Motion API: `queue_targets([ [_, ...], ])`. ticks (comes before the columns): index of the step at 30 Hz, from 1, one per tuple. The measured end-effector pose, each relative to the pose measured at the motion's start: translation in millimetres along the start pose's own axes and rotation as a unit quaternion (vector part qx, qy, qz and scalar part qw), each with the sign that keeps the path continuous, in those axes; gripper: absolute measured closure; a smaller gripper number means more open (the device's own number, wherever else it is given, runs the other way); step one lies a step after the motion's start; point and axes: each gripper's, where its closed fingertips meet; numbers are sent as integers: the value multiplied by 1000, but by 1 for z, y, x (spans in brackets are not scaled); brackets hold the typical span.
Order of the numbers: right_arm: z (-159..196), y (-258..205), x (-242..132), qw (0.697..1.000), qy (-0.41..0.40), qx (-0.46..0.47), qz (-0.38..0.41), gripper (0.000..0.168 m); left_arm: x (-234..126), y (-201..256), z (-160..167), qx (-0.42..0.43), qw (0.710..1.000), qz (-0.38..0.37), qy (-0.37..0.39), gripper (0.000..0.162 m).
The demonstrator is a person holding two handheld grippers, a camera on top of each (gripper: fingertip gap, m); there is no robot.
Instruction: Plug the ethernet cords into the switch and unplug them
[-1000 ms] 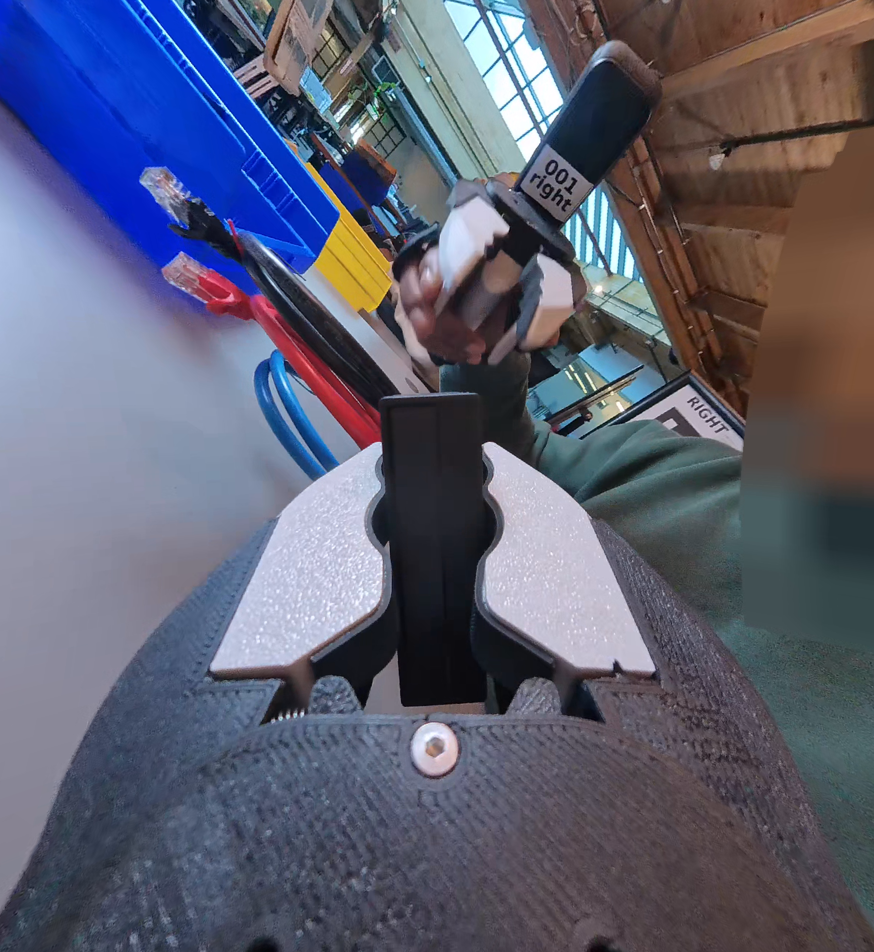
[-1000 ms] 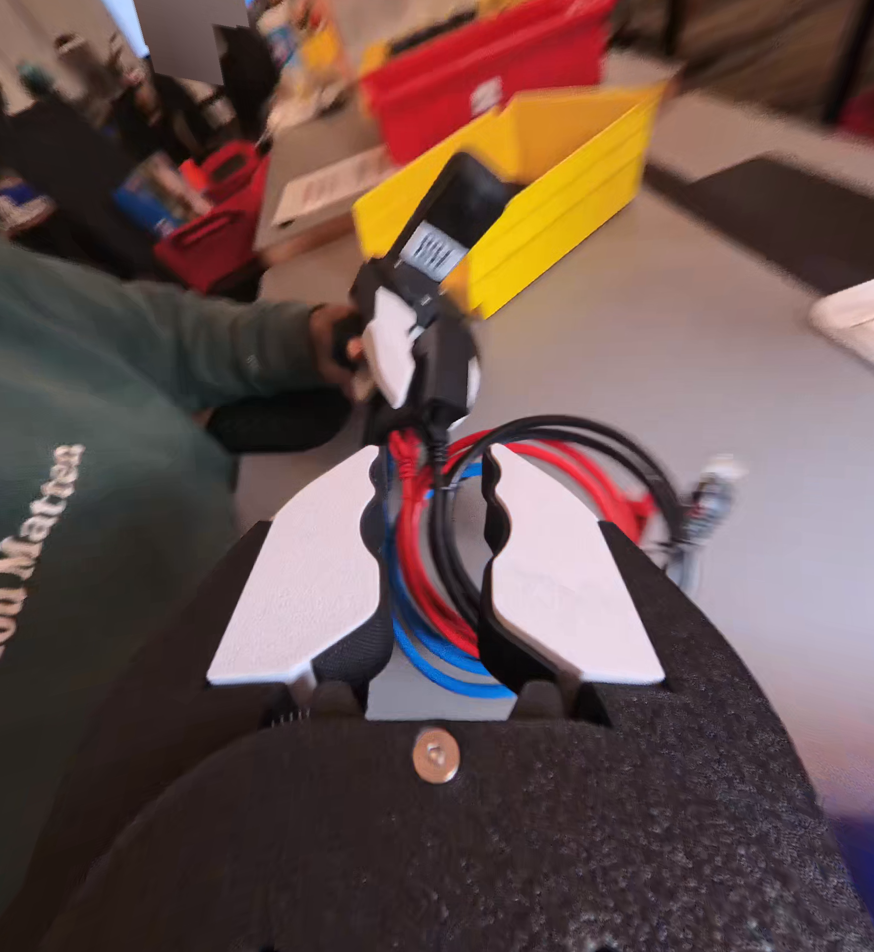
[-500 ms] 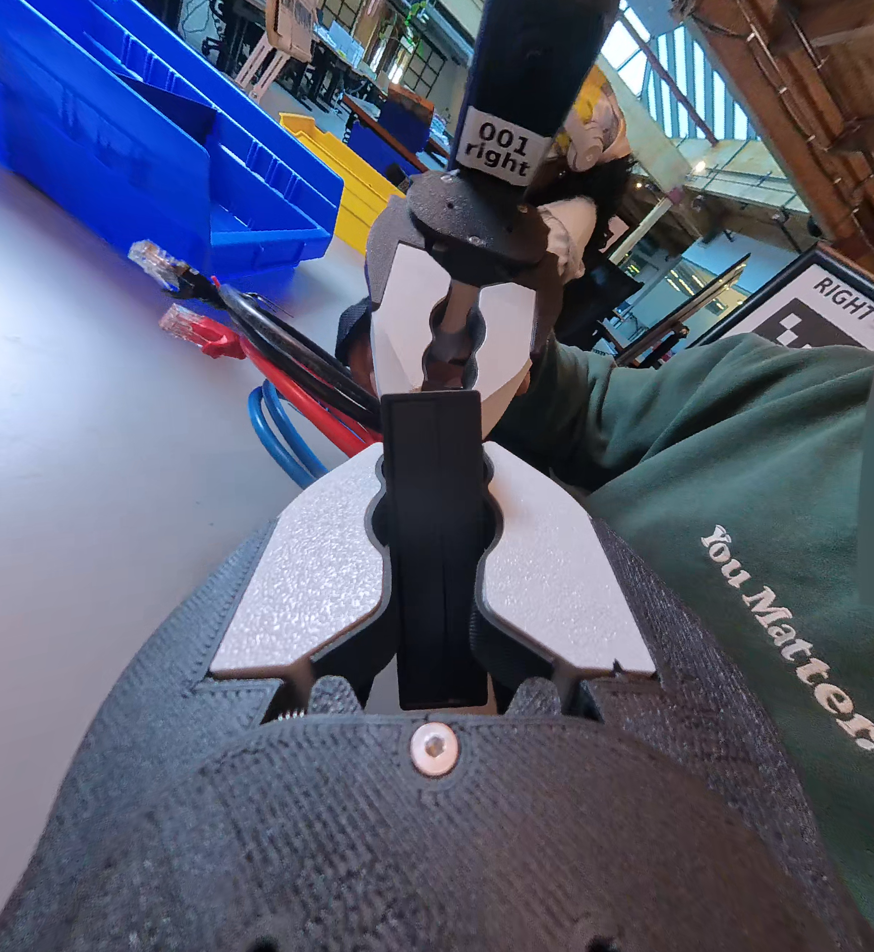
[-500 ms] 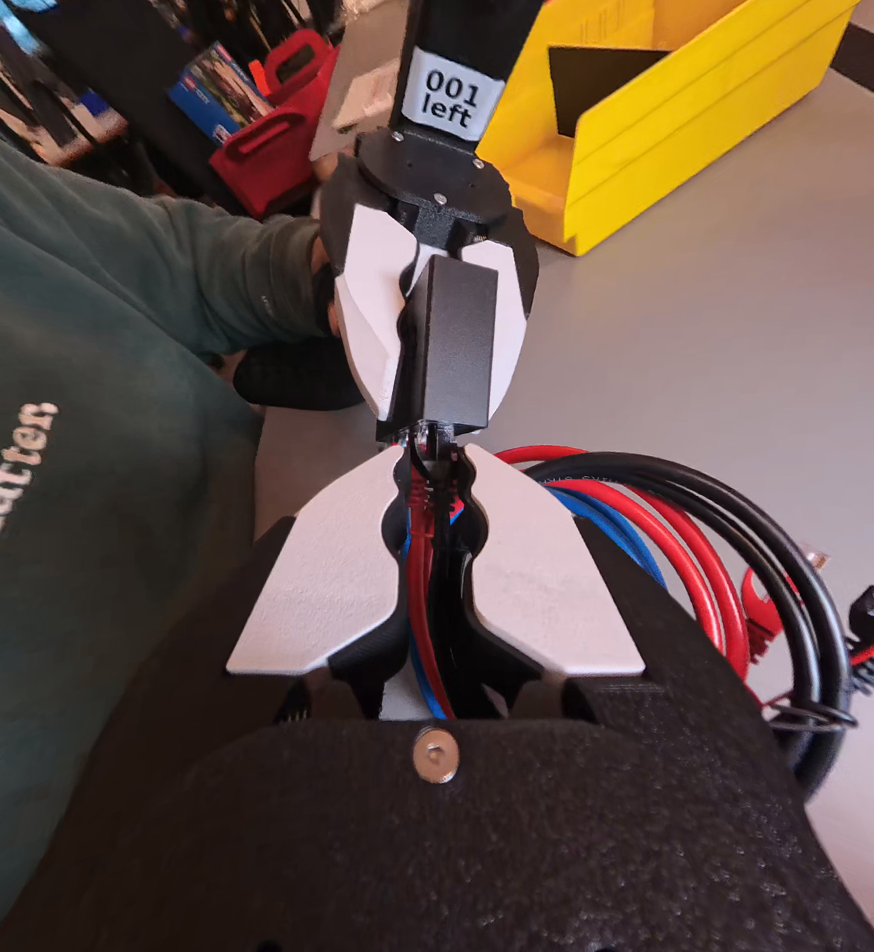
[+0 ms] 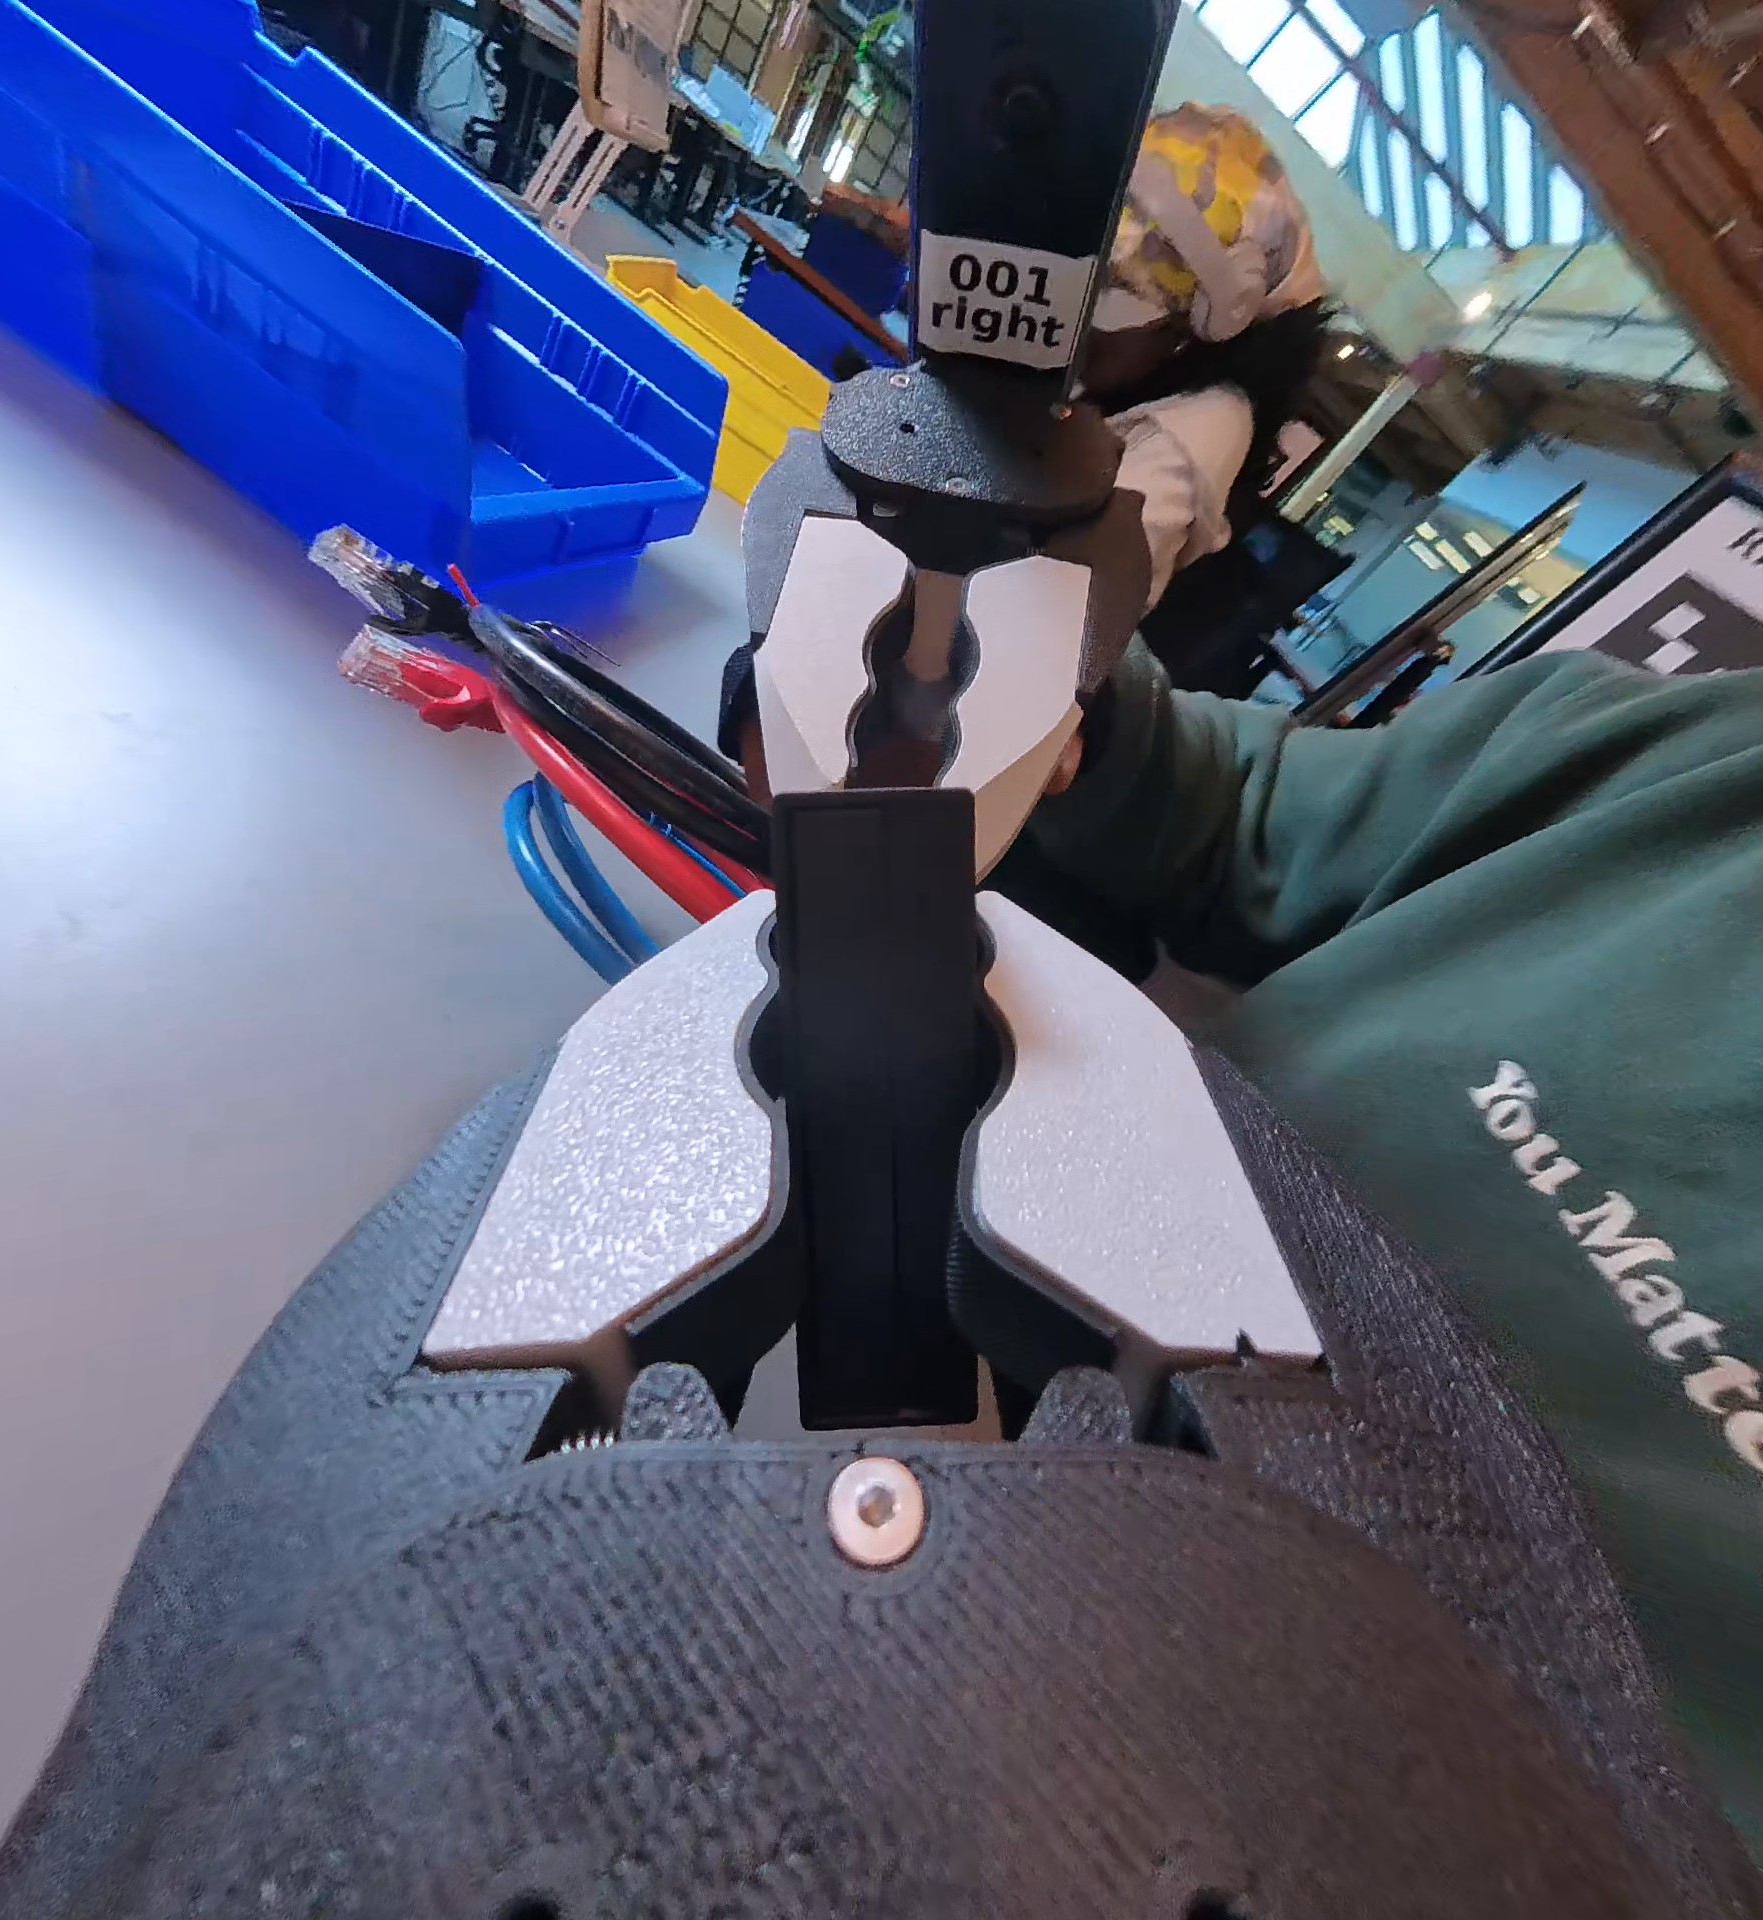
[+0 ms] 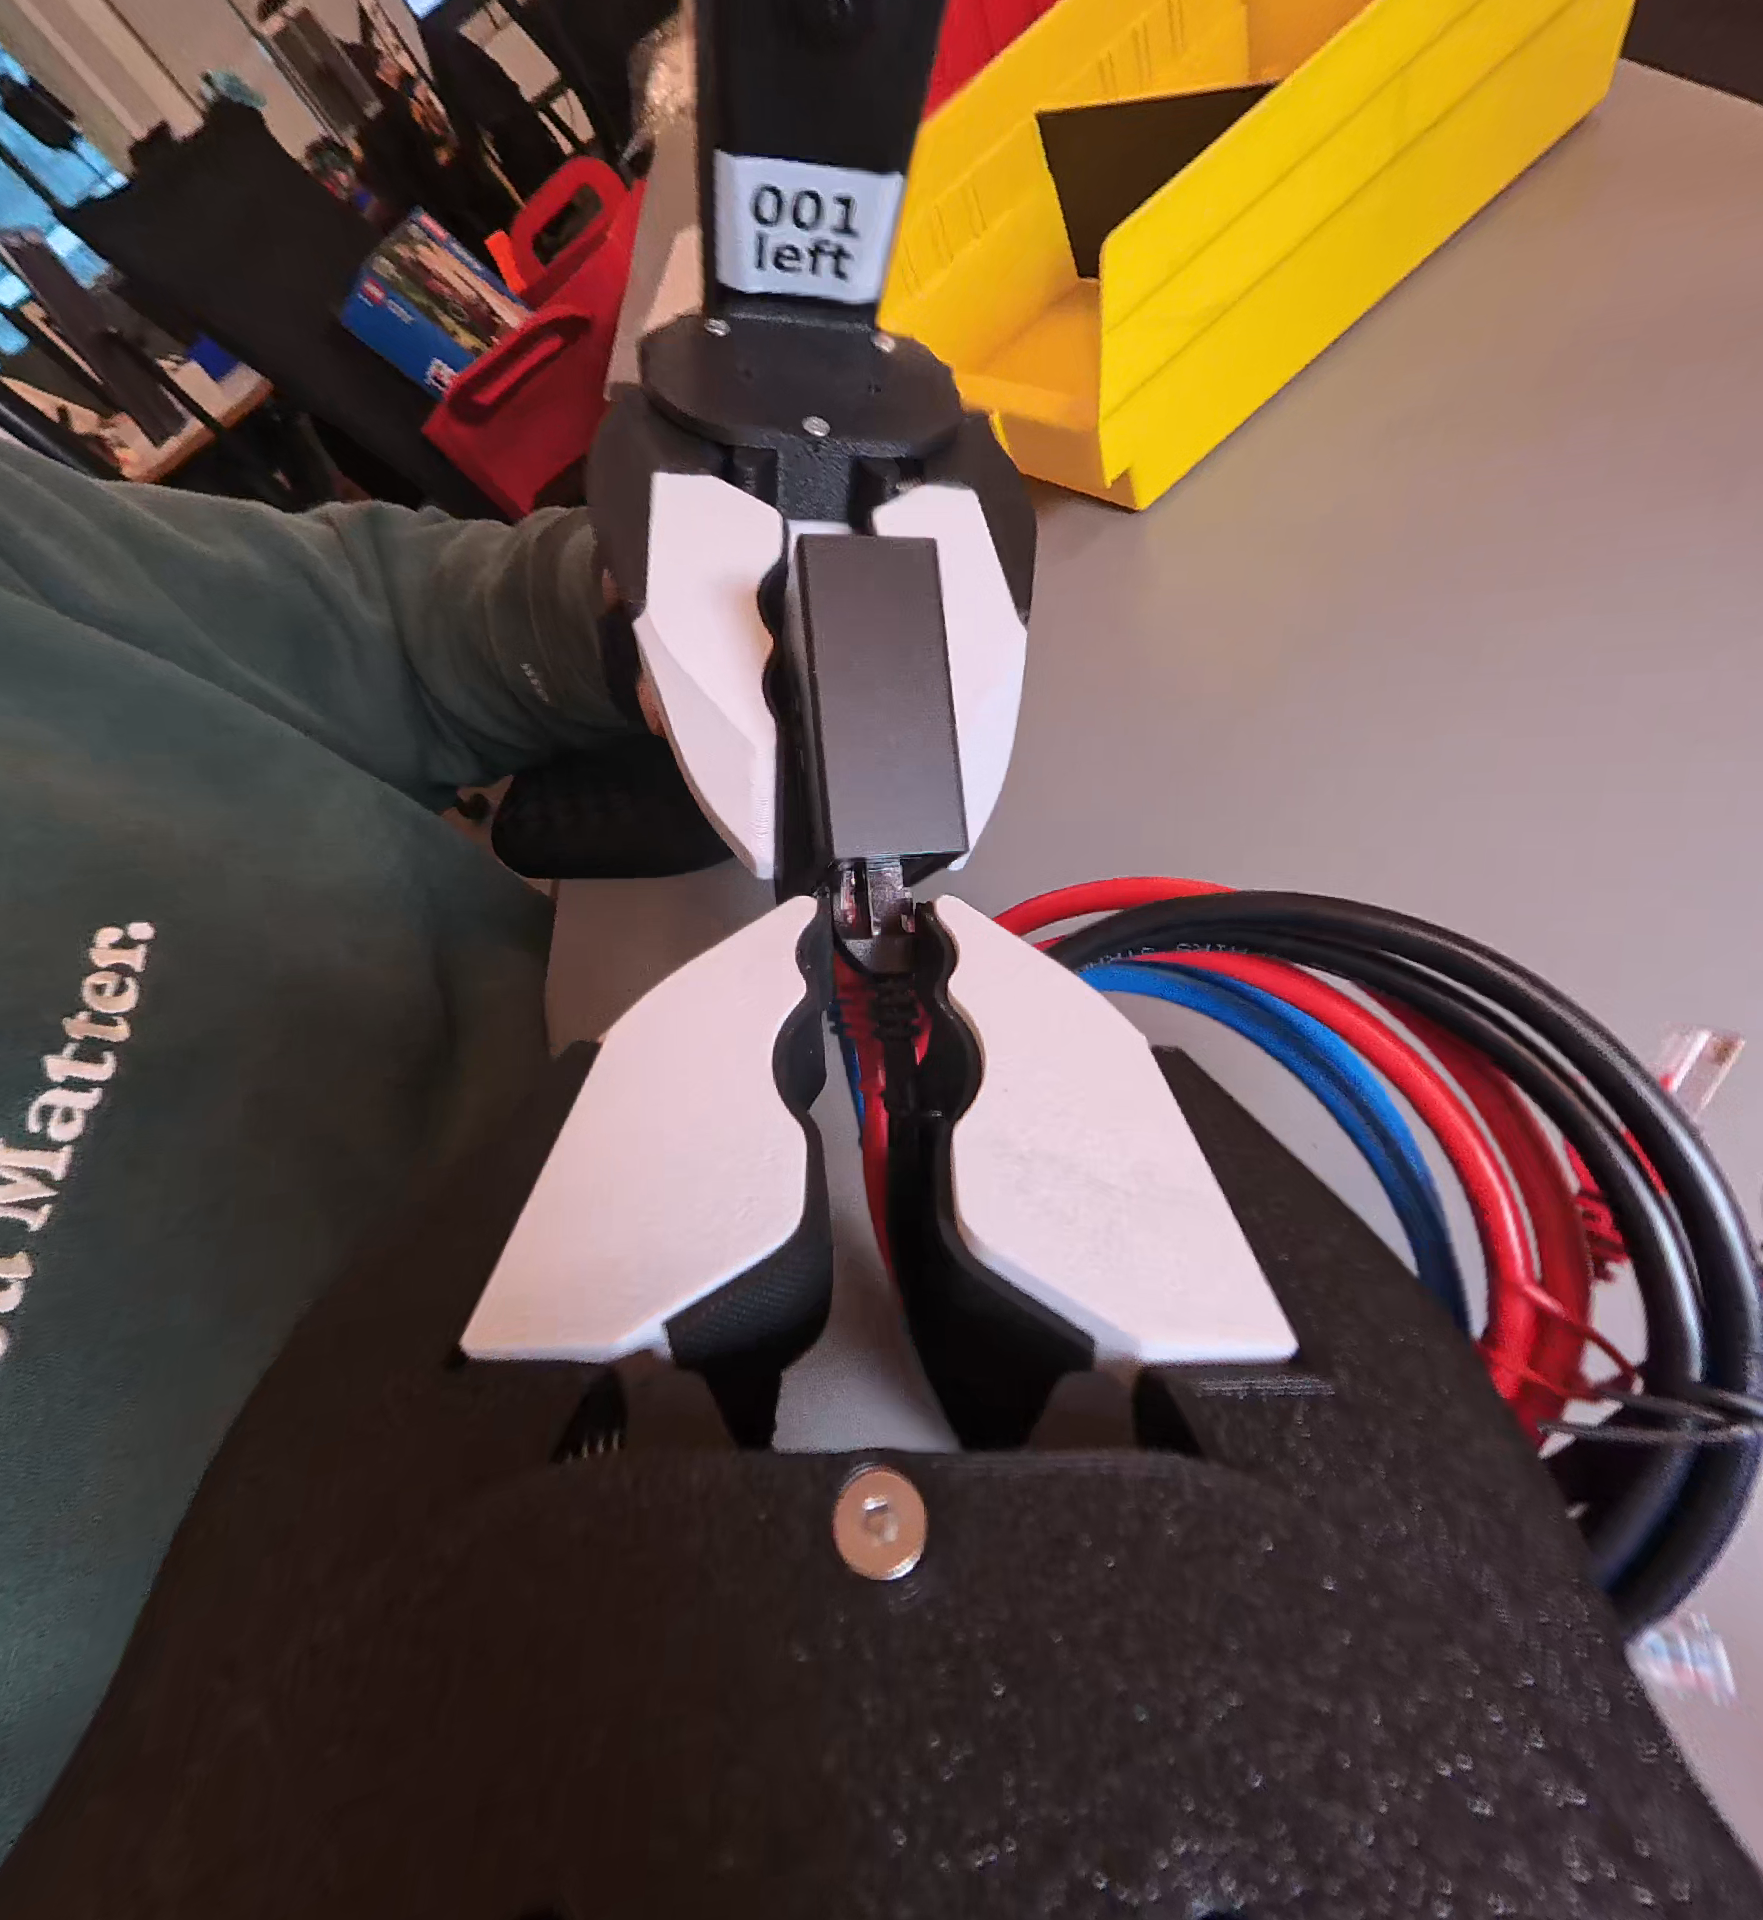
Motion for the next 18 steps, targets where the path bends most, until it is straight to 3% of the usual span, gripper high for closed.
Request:
queue_targets([
  [7,7,9,2,996,-56,-38,55,154,3,-6,4,106,991,-82,-31,131],
  [14,2,11,2,997,-42,-32,54,154,-3,-6,-3,177,975,-125,-42,131],
  [16,9,34,-6,993,-40,-30,106,156,-12,-1,-13,217,966,-135,-27,131],
  [18,11,18,-8,999,-16,-11,48,155,-17,7,-21,216,967,-133,-11,131],
])
Point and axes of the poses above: each gripper's, where its closed fingertips meet, x out along the fingers, z out of its underside, y = z × x across the jaws, and after that the axes turned 1 degree about -x, right-handed
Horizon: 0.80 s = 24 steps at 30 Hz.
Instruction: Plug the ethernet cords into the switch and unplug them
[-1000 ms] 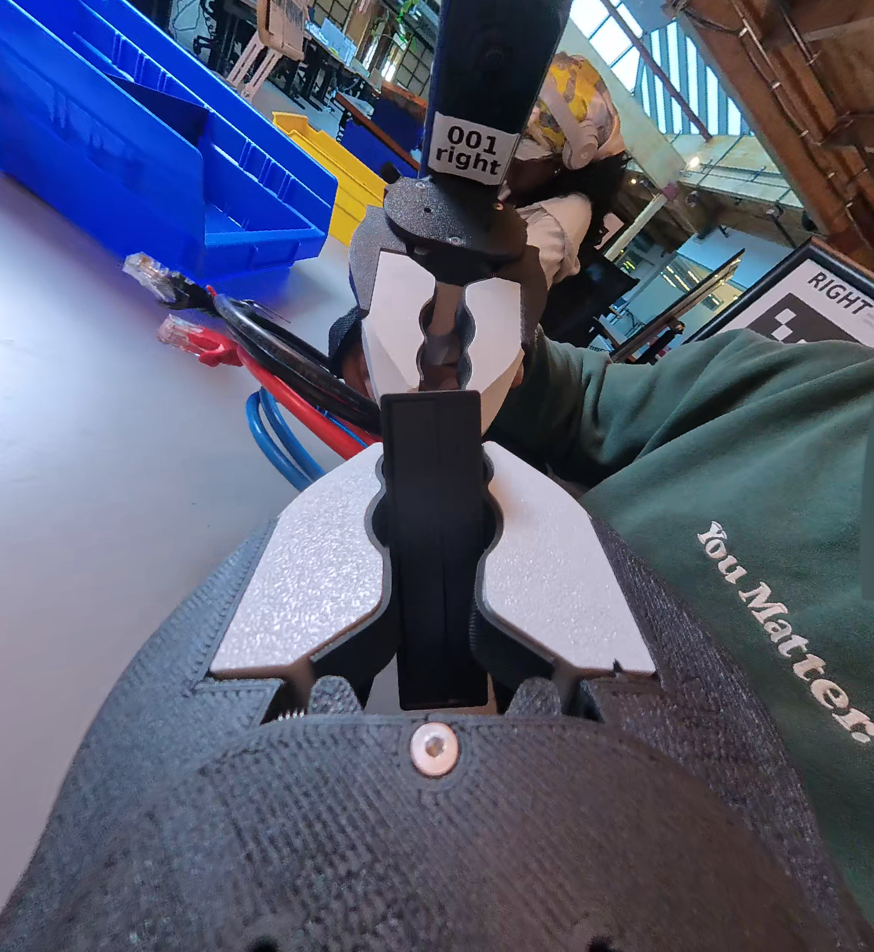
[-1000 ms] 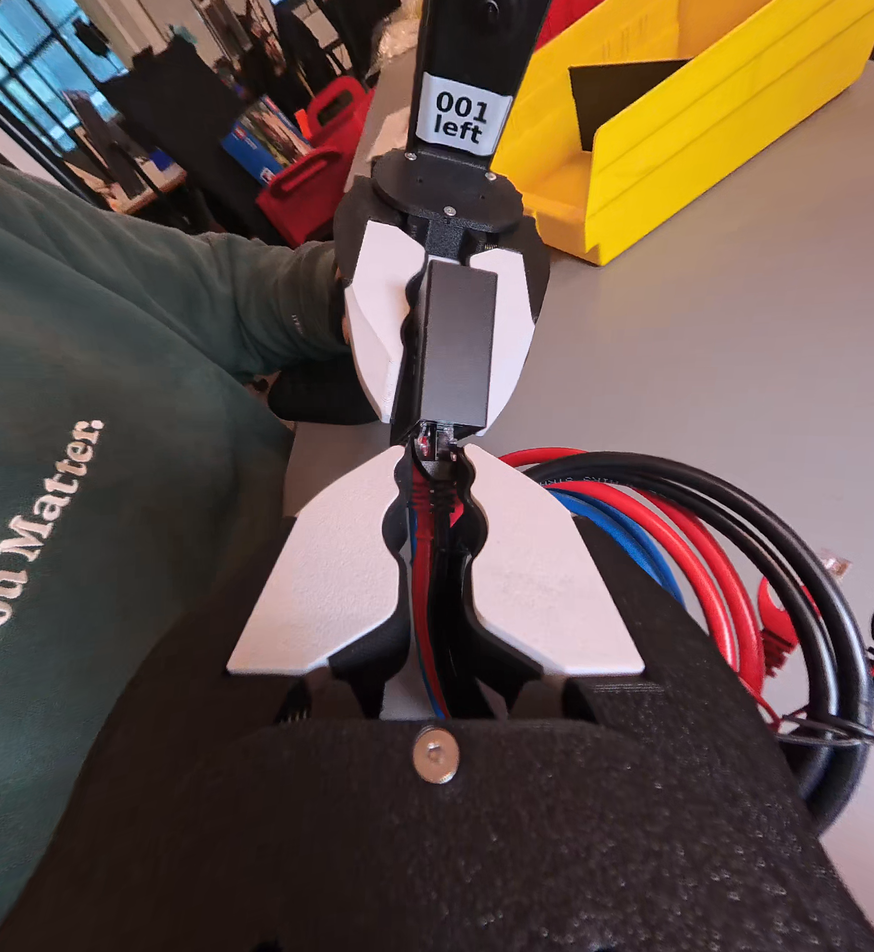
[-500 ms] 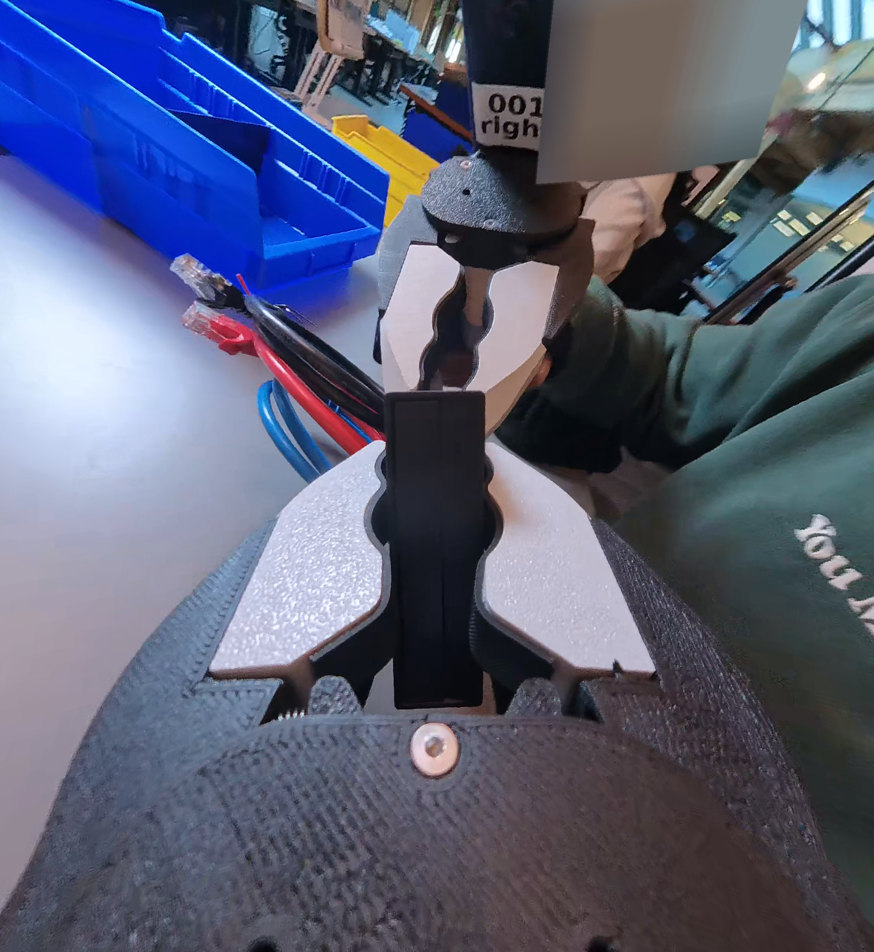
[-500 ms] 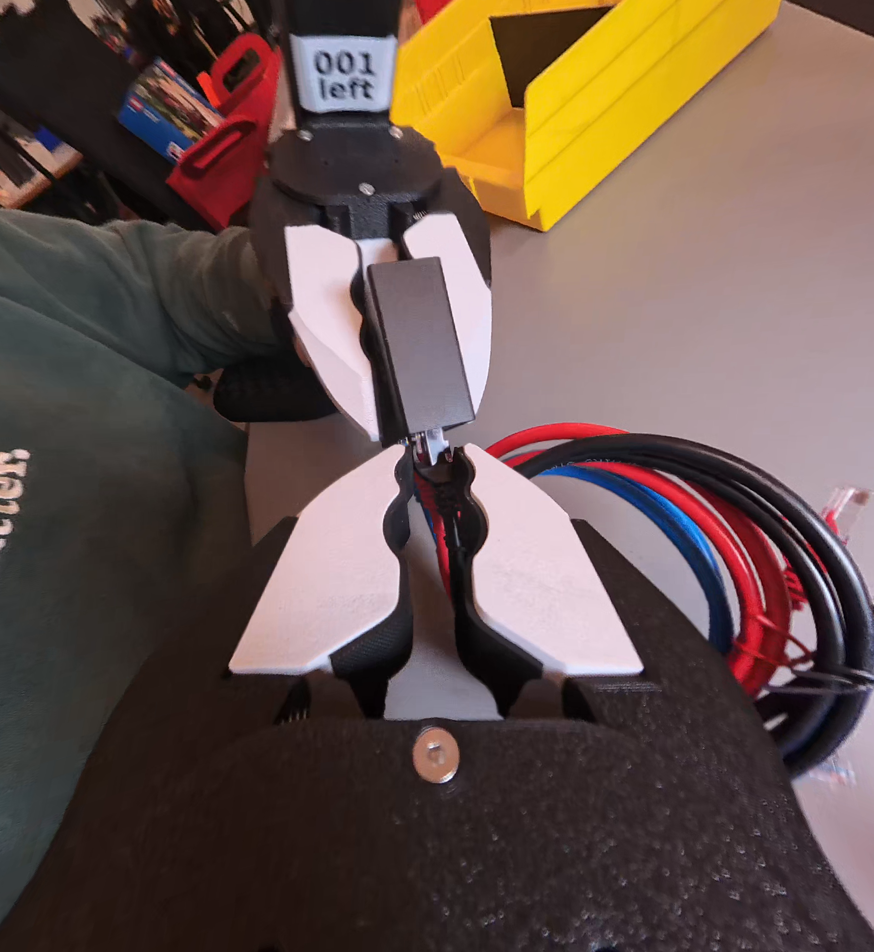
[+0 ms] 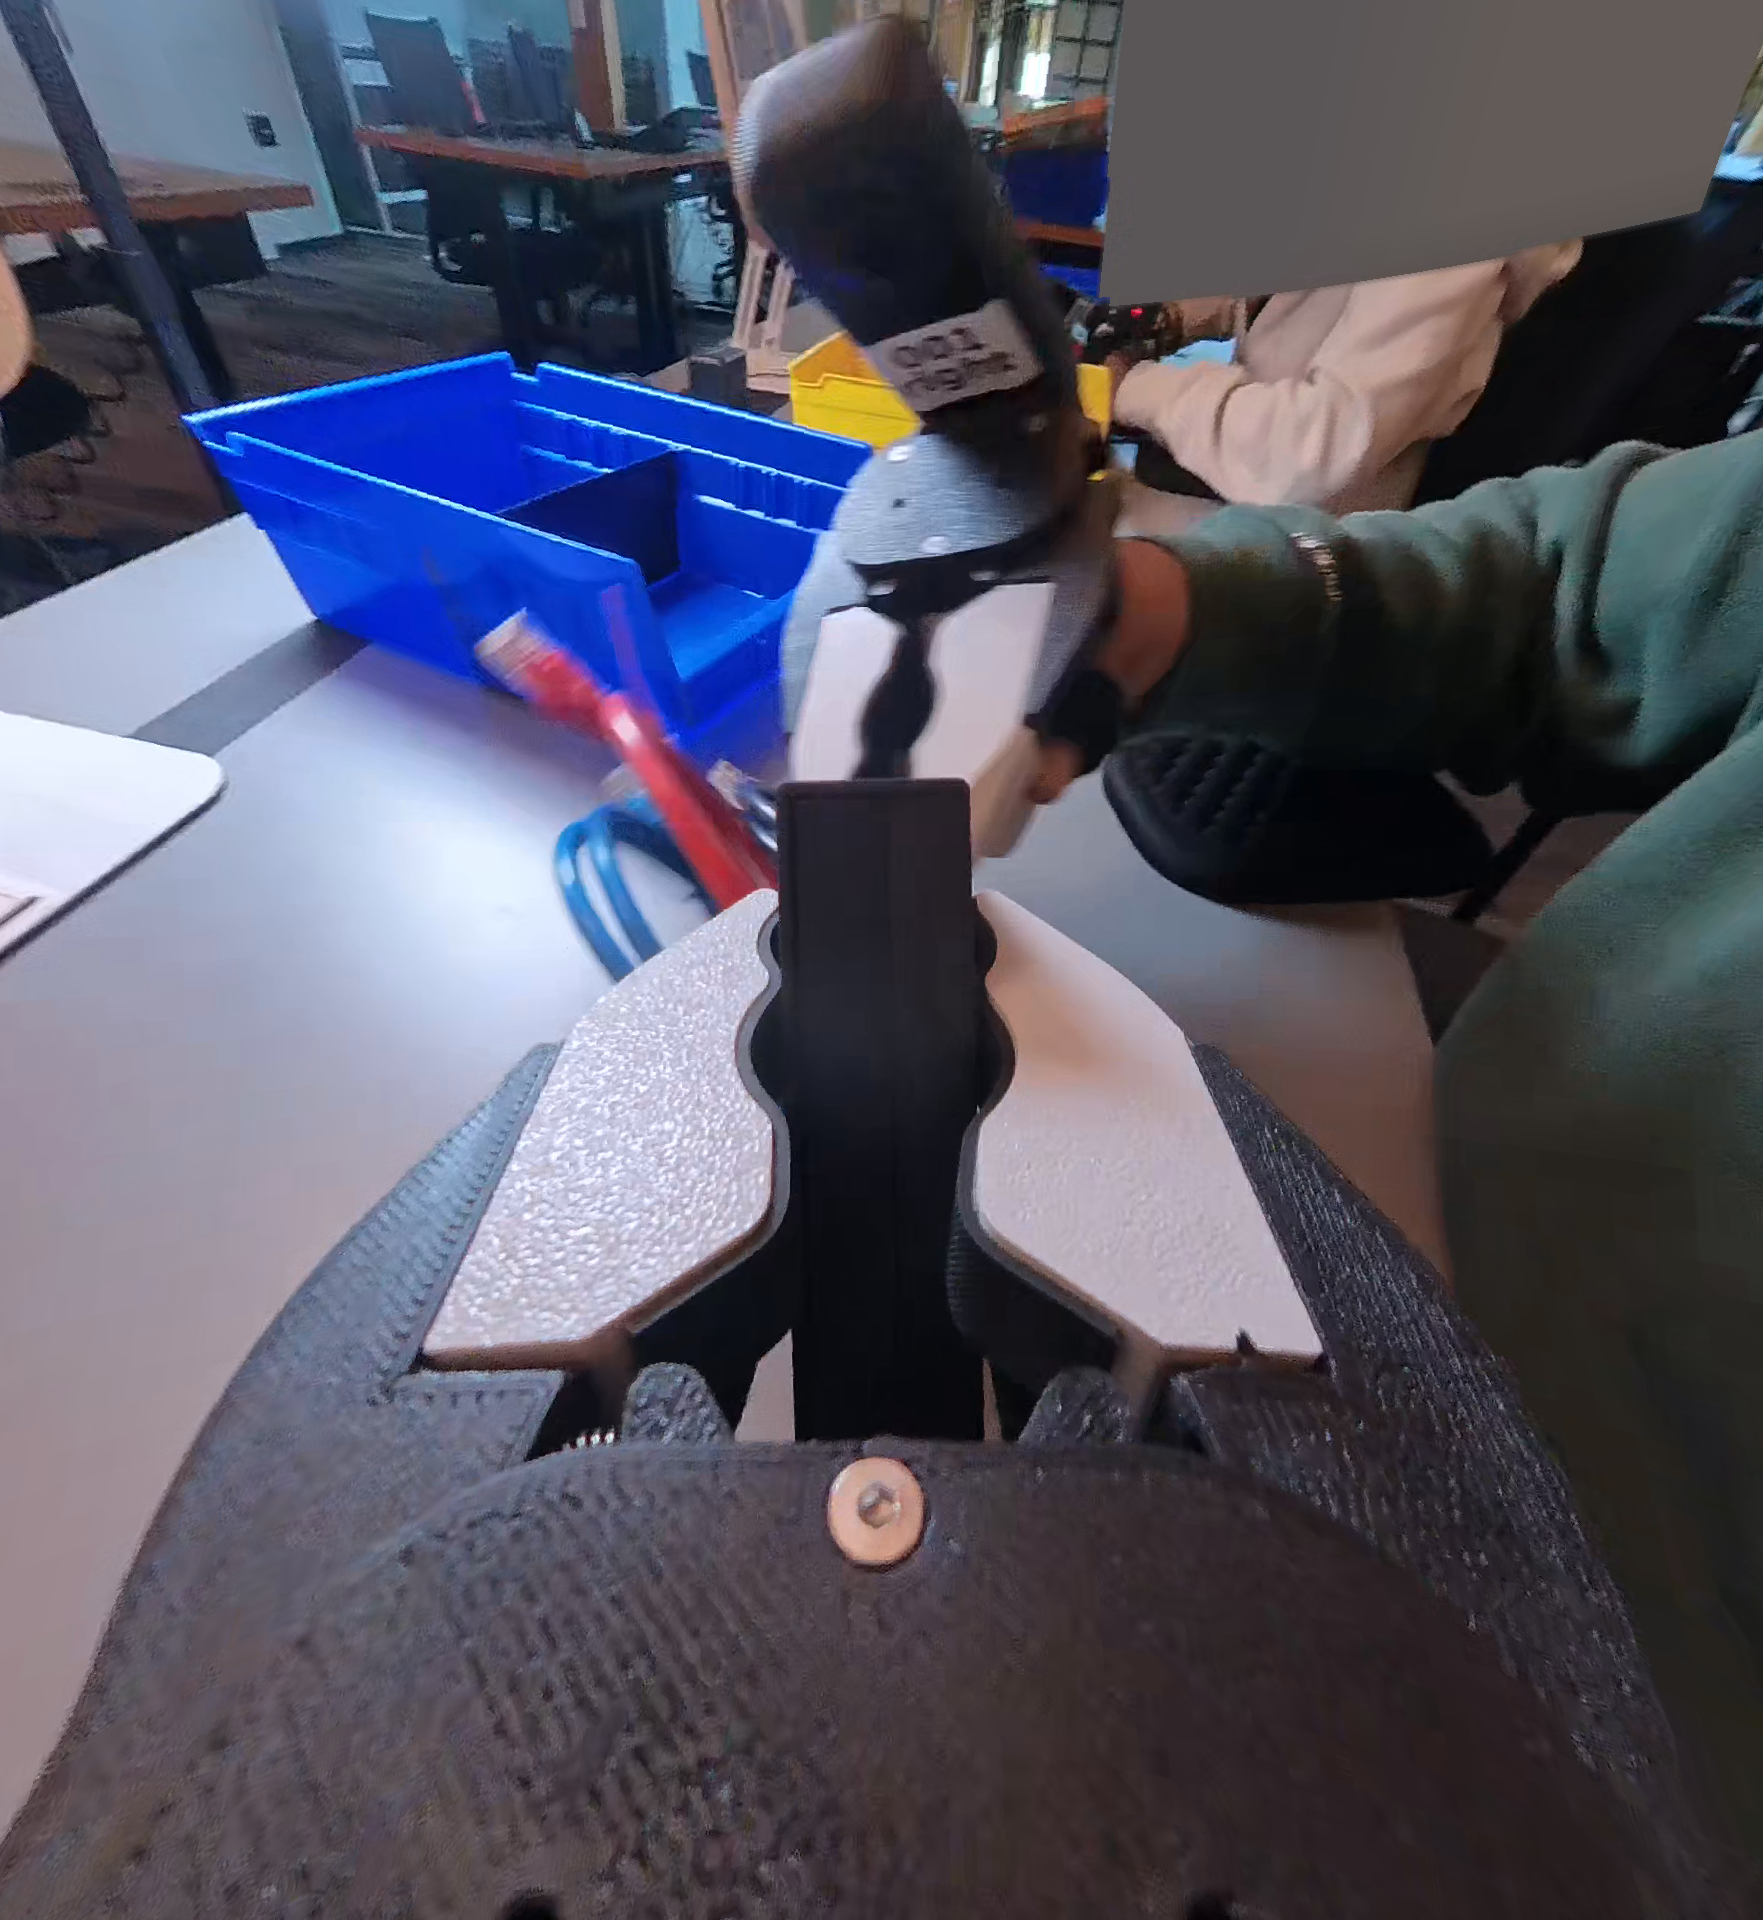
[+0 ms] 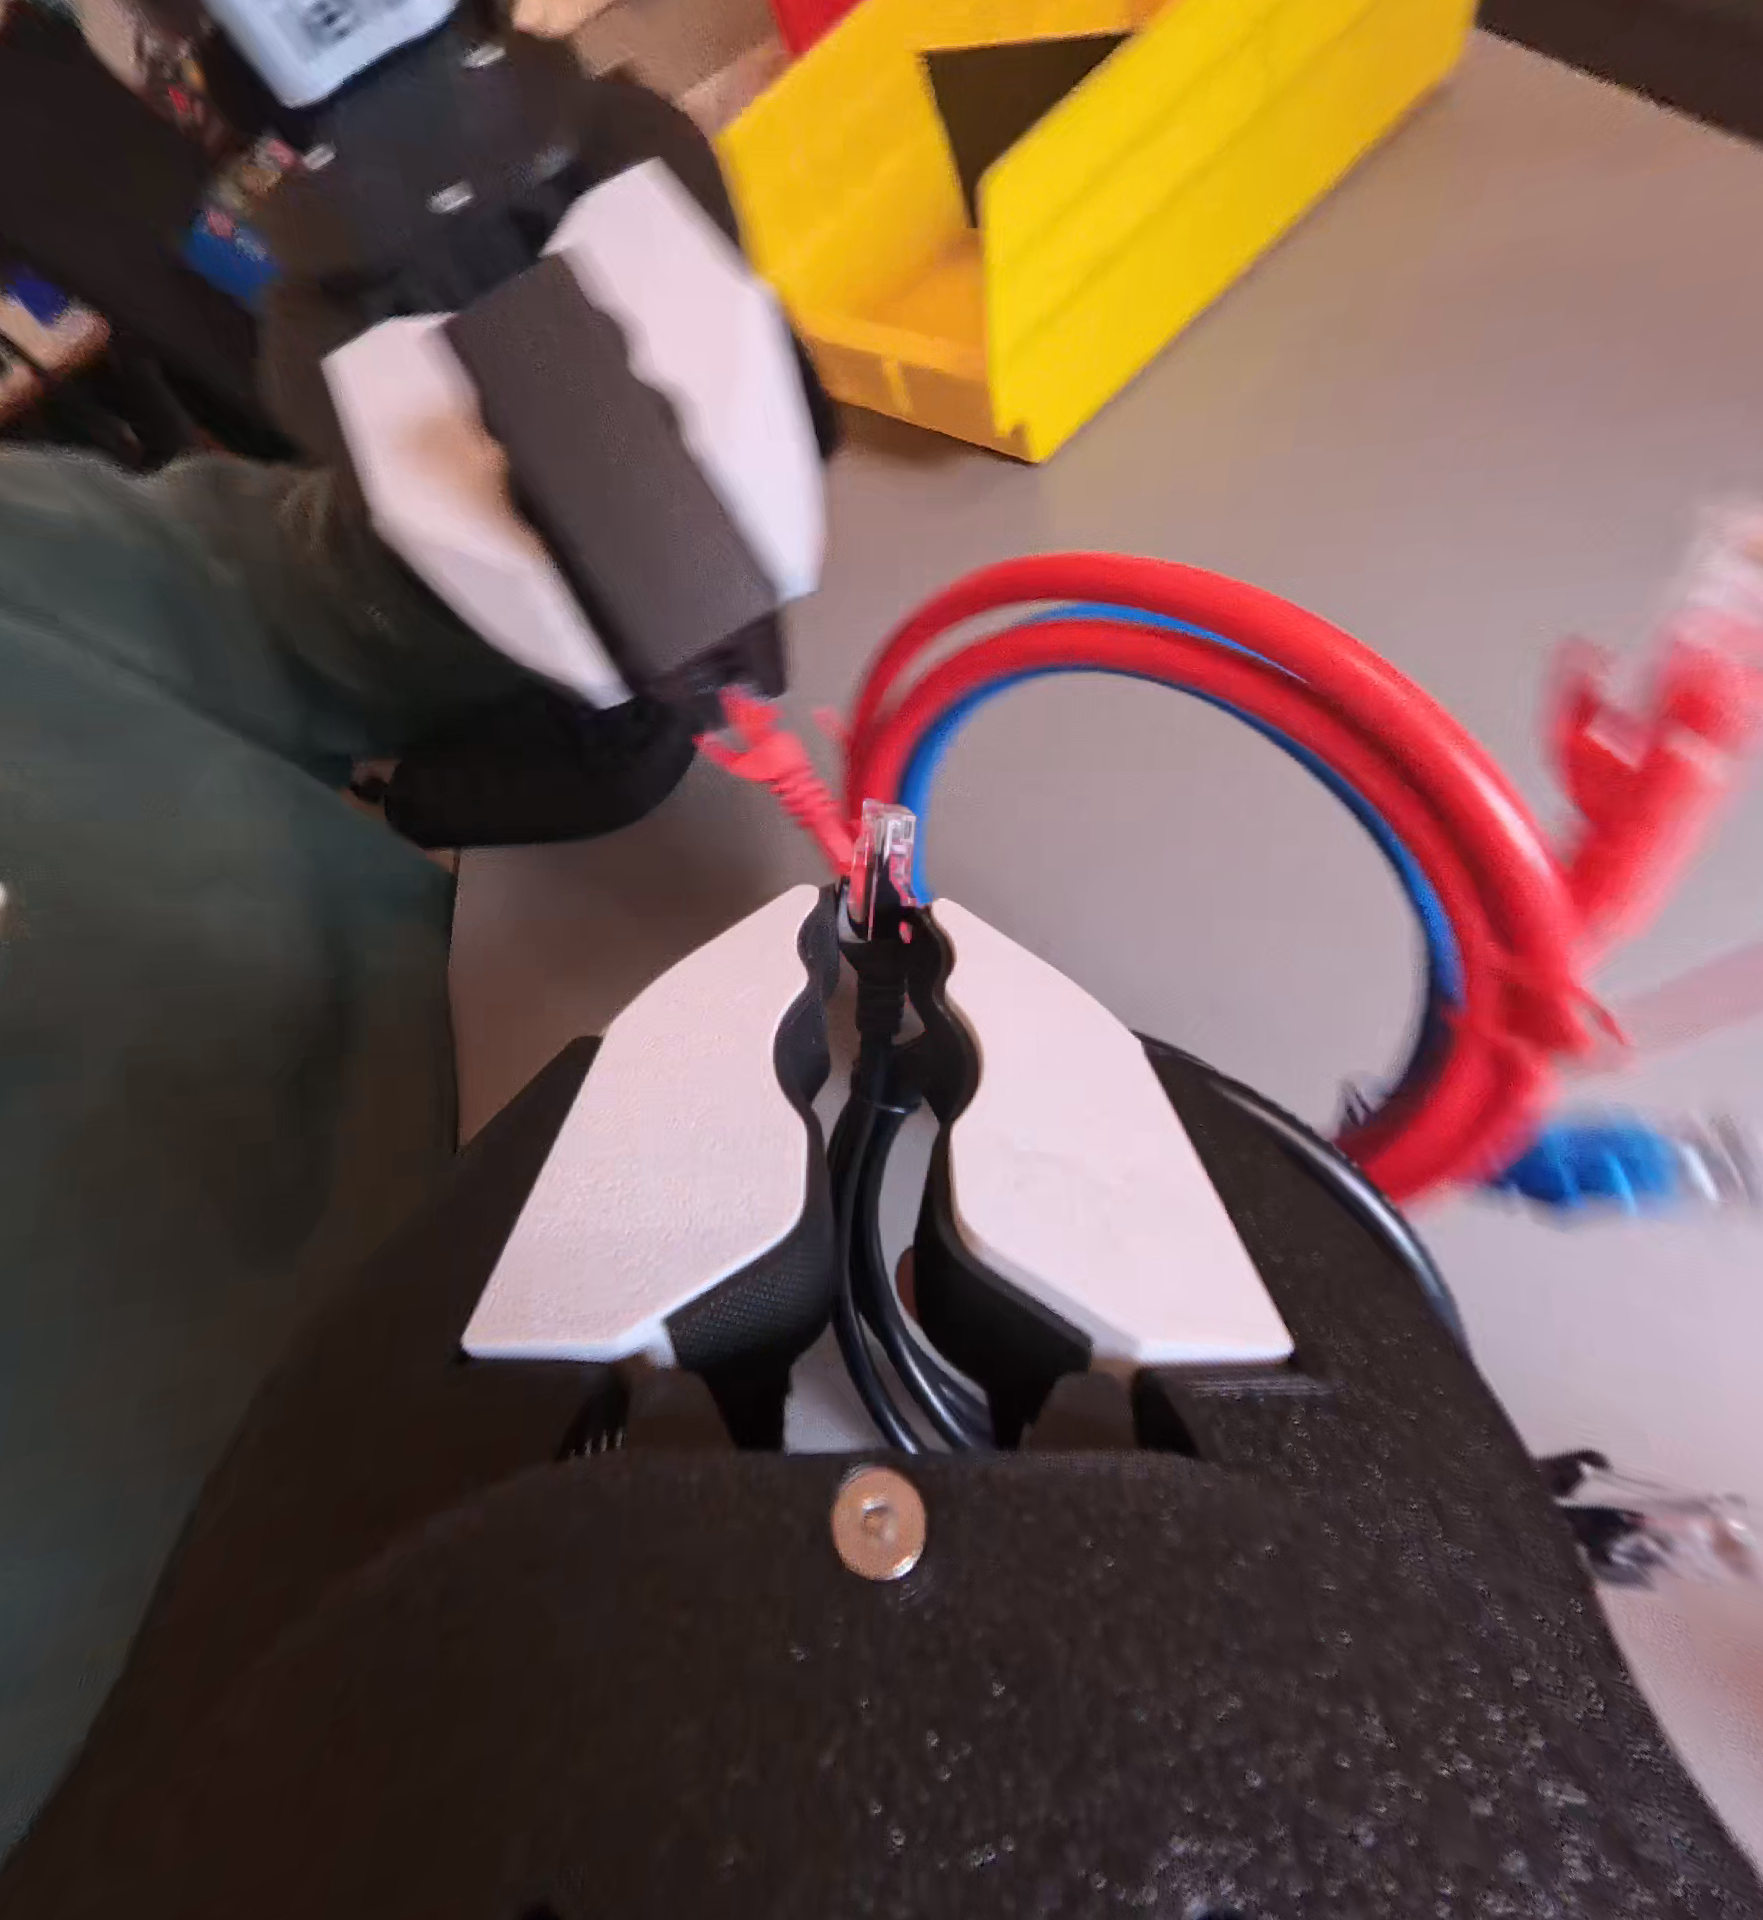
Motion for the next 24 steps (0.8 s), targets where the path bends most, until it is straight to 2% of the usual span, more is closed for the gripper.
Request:
queue_targets([
  [1,-2,-12,2,1000,-5,-30,-3,154,-2,-5,-1,2,1000,-10,1,131],
  [3,-15,-21,-1,999,10,-51,1,155,-10,-14,-7,-52,998,9,28,131],
  [8,-34,-14,-26,998,64,-15,-16,154,-27,-35,-11,-213,969,63,103,132],
  [14,-53,-4,-89,990,138,33,-14,154,-30,-46,-7,-311,935,104,138,132],
  [17,-66,5,-133,987,155,35,26,154,-29,-46,-7,-324,928,115,143,132],
  [19,-76,19,-164,985,149,15,85,154,-27,-46,-5,-323,929,117,140,132],
  [21,-87,44,-194,978,138,-2,156,154,-25,-45,-2,-324,929,118,133,132],
  [24,-91,92,-223,970,103,-16,220,154,-20,-44,4,-332,927,123,123,132],
])
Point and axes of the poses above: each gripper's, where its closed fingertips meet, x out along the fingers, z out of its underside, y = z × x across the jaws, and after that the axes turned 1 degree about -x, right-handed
